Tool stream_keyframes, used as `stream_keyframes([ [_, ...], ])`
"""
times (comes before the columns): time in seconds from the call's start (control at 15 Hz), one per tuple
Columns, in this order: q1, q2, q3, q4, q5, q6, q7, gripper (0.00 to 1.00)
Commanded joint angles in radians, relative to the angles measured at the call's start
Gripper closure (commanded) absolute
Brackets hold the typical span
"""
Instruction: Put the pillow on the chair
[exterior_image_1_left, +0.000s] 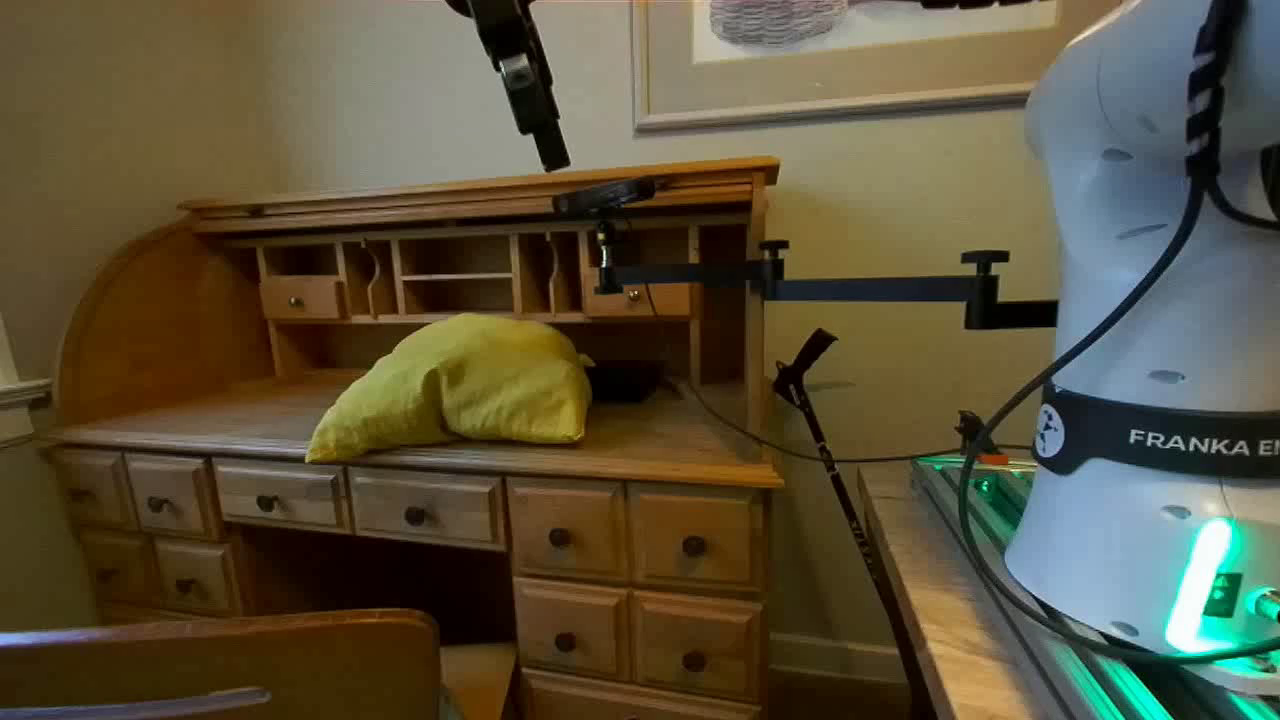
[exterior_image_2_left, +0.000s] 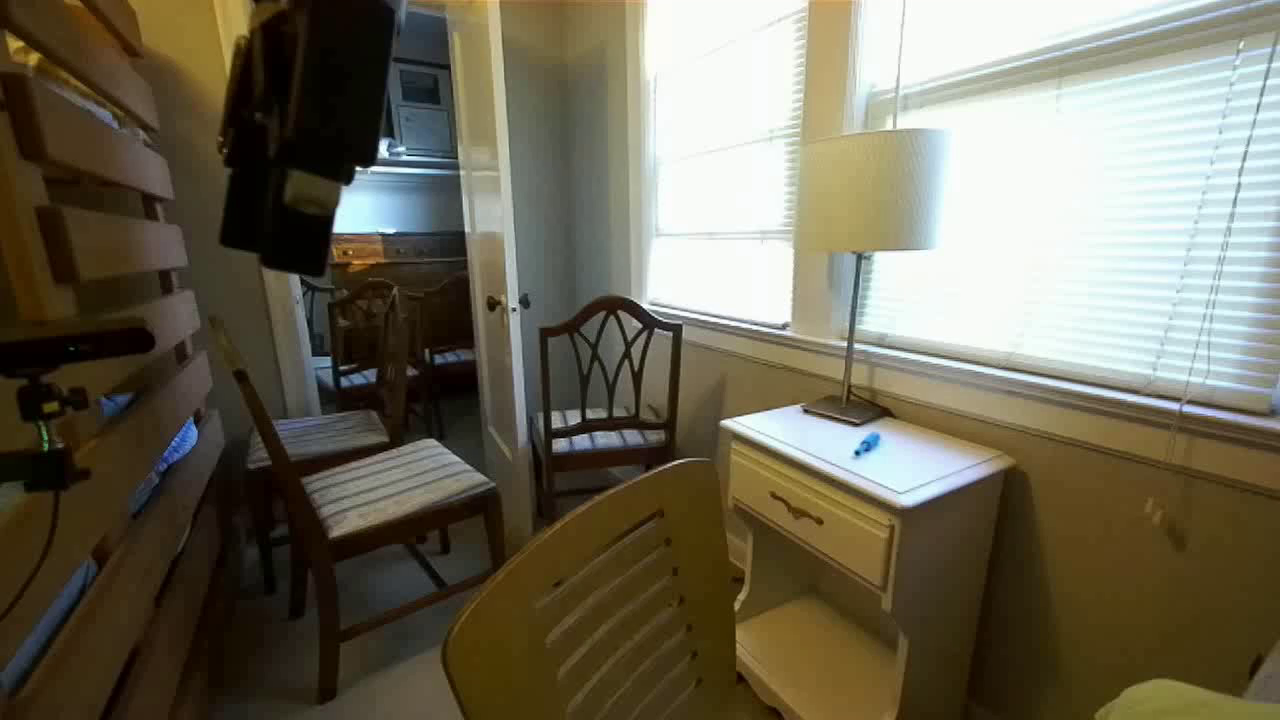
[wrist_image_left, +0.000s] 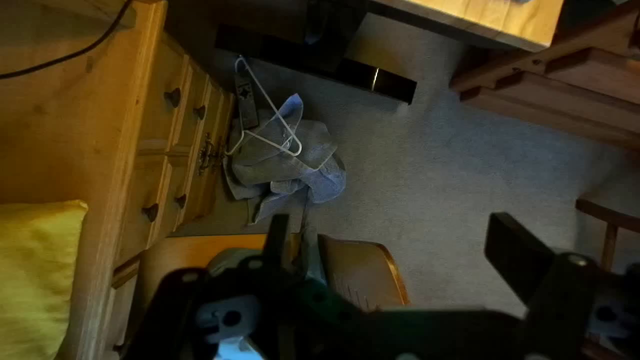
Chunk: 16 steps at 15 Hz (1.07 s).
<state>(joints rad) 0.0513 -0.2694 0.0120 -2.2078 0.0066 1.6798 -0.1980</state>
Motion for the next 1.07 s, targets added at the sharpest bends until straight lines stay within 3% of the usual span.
stream_keyframes([
  [0.0, 0.000, 0.001, 0.000, 0.001, 0.000, -0.002, 0.000, 0.00],
  [0.27, 0.000, 0.000, 0.000, 0.001, 0.000, -0.002, 0.000, 0.00],
  [0.47, -0.035, 0.049, -0.032, 0.005, 0.013, 0.126, 0.036, 0.00],
  [0.8, -0.047, 0.150, -0.089, -0.009, 0.050, 0.389, -0.147, 0.00],
  [1.0, -0.058, 0.215, -0.097, -0.009, 0.056, 0.434, -0.212, 0.00],
])
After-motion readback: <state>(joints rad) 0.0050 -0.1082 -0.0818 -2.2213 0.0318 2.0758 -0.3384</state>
